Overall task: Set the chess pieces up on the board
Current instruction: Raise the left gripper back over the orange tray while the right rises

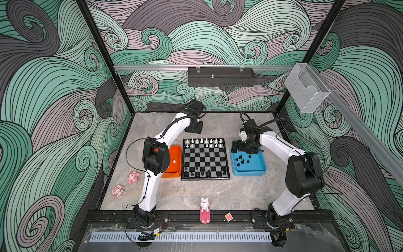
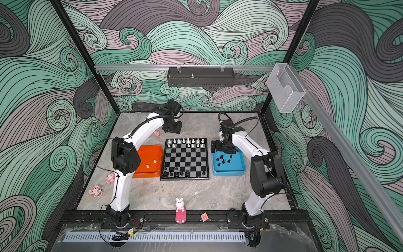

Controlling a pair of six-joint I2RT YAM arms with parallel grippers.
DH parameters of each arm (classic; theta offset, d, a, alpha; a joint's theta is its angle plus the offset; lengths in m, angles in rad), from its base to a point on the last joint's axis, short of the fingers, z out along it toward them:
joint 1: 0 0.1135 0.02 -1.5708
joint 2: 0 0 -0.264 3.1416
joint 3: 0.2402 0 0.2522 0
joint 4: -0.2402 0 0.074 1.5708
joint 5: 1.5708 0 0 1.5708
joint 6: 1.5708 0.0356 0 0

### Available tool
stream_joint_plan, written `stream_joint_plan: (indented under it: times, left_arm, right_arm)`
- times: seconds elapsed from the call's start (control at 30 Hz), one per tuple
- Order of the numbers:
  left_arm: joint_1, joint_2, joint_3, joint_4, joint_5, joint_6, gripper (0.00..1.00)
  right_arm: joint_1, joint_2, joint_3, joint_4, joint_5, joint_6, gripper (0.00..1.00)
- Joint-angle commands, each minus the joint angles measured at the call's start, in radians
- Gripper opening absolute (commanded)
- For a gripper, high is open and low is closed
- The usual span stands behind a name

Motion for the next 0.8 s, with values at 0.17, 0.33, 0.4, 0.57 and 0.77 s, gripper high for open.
stream_joint_plan:
  times: [0.17, 0.33, 0.4, 0.57, 0.77]
  left_arm:
    - [0.036, -0.171, -0.062, -0.041, -0.102, 0.031, 0.78]
    - [0.141, -0.275, -0.238, 0.064, -0.026, 0.0, 0.86]
    - [0.198, -0.303, -0.302, 0.099, 0.019, -0.017, 0.87]
    - [0.303, -0.322, -0.391, 0.135, 0.061, -0.013, 0.87]
    - [0.366, -0.331, -0.42, 0.144, 0.074, -0.004, 0.88]
  right_arm:
    - [-0.036, -0.03, 0.042, -0.046, 0.039, -0.013, 1.0]
    - [-0.099, -0.038, 0.055, -0.055, 0.046, -0.016, 1.0]
    - [-0.124, -0.04, 0.053, -0.057, 0.046, -0.014, 0.99]
    - [-0.156, -0.025, 0.041, -0.058, 0.046, -0.021, 0.97]
    - [-0.139, 0.017, 0.016, -0.044, 0.021, -0.011, 0.9]
